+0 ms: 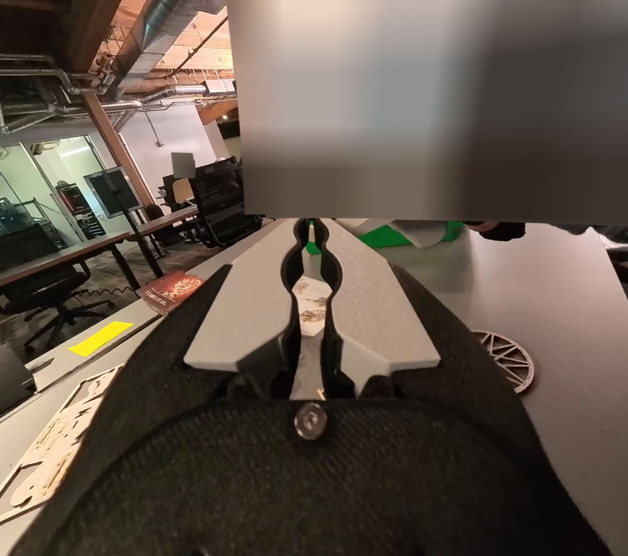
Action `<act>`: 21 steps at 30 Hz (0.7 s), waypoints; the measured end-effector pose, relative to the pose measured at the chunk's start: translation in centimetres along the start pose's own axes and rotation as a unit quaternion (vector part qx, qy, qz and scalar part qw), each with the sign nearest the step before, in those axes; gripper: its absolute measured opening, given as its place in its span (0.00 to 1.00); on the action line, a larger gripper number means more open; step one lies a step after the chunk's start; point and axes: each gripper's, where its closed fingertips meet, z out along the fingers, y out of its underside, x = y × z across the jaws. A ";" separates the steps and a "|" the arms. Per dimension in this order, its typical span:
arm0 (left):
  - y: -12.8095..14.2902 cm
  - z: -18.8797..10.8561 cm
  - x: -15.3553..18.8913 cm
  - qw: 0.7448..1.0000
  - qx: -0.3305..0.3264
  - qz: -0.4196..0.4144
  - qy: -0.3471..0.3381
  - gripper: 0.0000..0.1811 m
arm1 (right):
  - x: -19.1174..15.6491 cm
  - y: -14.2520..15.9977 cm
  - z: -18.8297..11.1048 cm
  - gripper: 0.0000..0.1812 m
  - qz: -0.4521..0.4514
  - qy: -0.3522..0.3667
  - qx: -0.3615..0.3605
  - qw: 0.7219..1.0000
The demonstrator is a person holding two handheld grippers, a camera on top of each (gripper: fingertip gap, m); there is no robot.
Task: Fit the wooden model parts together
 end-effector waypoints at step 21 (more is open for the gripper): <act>0.3 -0.1 -0.4 1.000 -0.006 0.000 -0.007 0.01 | 0.2 -0.3 -0.7 0.03 -0.005 0.008 0.000 1.000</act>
